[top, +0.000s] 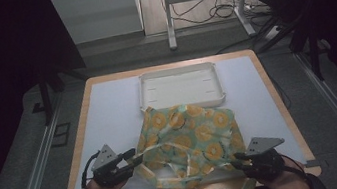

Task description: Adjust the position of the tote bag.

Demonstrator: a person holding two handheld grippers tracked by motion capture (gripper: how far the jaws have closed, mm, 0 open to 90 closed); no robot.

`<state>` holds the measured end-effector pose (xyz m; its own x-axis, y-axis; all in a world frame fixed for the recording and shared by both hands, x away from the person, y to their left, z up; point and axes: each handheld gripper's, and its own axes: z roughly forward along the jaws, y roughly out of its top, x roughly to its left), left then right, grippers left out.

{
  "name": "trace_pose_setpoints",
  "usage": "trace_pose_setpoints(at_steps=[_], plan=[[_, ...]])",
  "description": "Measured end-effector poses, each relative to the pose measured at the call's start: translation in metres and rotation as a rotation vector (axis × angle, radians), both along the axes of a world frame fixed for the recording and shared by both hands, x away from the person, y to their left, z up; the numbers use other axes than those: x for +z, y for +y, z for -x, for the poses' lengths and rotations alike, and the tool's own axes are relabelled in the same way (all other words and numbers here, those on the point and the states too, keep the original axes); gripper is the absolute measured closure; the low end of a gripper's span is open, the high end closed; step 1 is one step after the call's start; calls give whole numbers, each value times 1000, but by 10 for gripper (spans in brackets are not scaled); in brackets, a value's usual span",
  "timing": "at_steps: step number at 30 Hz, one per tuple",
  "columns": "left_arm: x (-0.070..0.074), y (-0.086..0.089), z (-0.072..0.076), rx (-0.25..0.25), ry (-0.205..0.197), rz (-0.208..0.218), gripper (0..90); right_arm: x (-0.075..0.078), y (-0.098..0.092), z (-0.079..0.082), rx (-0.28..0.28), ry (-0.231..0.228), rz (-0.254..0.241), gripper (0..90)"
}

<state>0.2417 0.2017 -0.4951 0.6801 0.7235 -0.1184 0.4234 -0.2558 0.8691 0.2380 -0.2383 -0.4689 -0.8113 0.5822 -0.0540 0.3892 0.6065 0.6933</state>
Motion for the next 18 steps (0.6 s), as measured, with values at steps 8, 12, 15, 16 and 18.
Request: trace_pose_setpoints(at_steps=[8, 12, 15, 16, 18], plan=[[7, -3, 1, -33, -19, 9, 890, 3, -5, -2, 2, 11, -17, 893], [17, -2, 1, -32, -36, 44, 893, 14, -9, -2, -6, -16, -60, 893], [22, -1, -1, -40, -36, 65, 894, 23, -11, -5, -11, -36, -76, 893], [24, -2, -2, -41, -38, 64, 893, 25, -11, -6, -13, -44, -75, 894], [26, -3, -3, -42, -43, 61, 893, 32, -12, -8, -13, -65, -82, 894]])
